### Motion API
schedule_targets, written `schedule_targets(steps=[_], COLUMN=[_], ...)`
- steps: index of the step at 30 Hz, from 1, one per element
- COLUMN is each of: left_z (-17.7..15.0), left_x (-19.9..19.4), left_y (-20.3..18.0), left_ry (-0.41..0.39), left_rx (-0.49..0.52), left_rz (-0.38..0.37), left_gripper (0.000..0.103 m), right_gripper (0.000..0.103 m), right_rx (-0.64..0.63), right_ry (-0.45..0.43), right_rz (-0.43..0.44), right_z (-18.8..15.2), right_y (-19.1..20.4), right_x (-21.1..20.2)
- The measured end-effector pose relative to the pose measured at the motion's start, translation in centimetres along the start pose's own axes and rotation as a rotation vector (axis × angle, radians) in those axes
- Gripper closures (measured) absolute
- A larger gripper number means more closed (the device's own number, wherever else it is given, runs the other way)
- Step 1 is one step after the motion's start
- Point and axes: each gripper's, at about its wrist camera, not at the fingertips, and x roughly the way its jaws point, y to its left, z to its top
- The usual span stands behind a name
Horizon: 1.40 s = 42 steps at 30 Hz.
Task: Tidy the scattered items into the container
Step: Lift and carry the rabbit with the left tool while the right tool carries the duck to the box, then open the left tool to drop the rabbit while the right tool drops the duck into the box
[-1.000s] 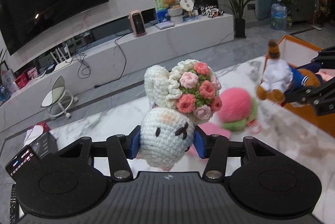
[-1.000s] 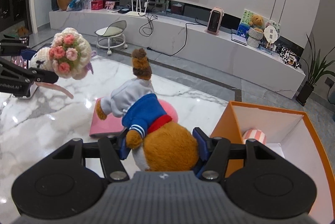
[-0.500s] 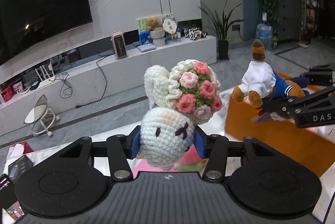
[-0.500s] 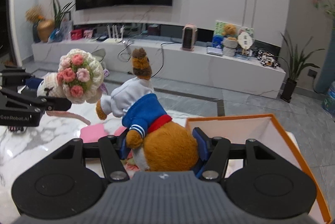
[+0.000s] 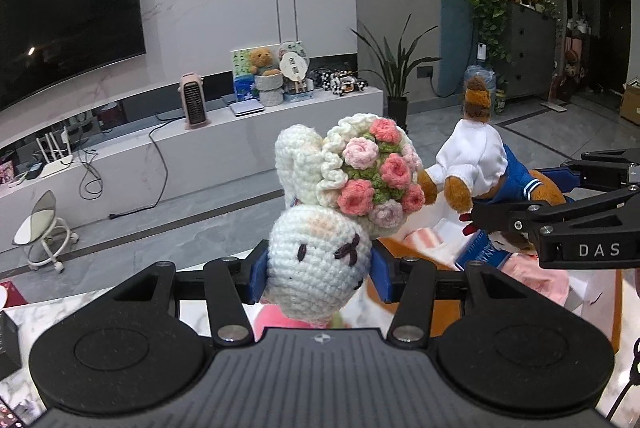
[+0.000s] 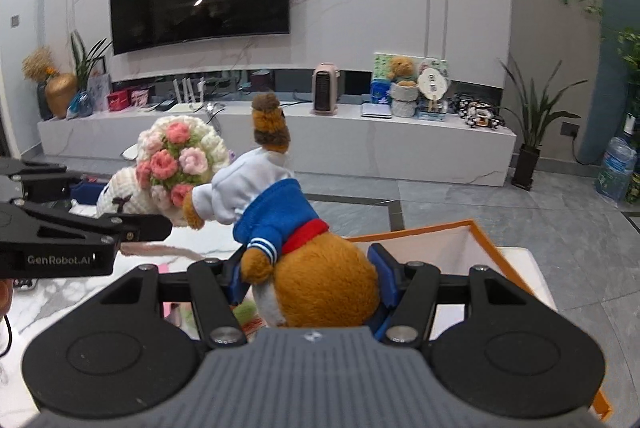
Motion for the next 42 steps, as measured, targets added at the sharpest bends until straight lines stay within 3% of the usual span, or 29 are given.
schedule_targets(steps=[24, 42], left_z=[1.6, 1.9], left_x=[5.8, 10.9], left_y=[-6.2, -7.5], left_ry=[0.005, 0.03], left_rx=[-0.008, -0.081], left_rz=[-0.132, -0.226], left_gripper=[0.046, 0.046], right_gripper=[0.041, 0.041], right_rx=[0.126, 0.199], right_ry=[0.044, 0.067], right_rz=[-0.132, -0.203], right_z=[-1.4, -2.0], right_y=[-7.7, -11.2], right_x=[1.3, 3.3])
